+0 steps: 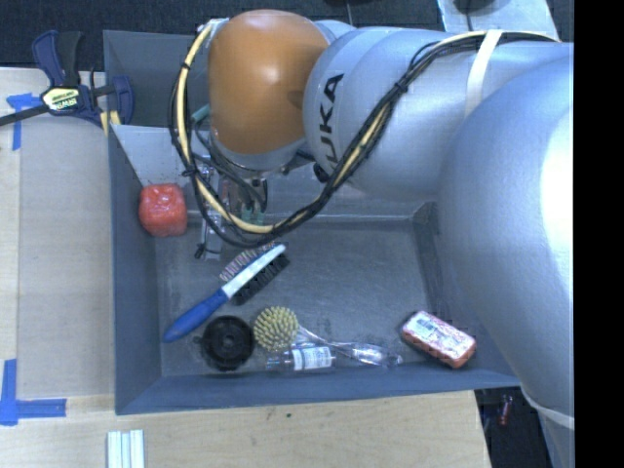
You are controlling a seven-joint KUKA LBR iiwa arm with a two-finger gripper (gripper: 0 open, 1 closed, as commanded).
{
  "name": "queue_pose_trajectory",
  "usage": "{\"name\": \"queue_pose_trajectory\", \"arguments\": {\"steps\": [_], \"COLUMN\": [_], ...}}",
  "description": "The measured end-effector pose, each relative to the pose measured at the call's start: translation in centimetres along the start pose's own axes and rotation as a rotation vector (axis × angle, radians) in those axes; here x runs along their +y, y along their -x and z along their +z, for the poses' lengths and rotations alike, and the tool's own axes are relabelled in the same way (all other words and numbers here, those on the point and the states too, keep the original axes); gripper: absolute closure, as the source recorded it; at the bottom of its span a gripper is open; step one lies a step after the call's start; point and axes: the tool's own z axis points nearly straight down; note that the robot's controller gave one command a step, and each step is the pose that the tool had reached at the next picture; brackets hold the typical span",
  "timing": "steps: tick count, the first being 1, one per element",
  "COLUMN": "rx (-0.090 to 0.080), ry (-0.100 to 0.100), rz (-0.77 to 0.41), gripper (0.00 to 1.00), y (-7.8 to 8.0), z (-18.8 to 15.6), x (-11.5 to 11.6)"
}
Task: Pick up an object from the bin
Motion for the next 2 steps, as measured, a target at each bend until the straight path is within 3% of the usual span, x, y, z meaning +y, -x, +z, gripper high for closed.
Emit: {"name": "queue_pose_trajectory", "arguments": {"steps": [1,2], "rx": [-0.008,-0.003], "ry": [0.002,0.001], "rz": [0.006,-0.527], "gripper": [0.00,0.00], "y": [0.2,-1.6], "z": [-0.6,11.2], "x": [-0.2,-7.8]}}
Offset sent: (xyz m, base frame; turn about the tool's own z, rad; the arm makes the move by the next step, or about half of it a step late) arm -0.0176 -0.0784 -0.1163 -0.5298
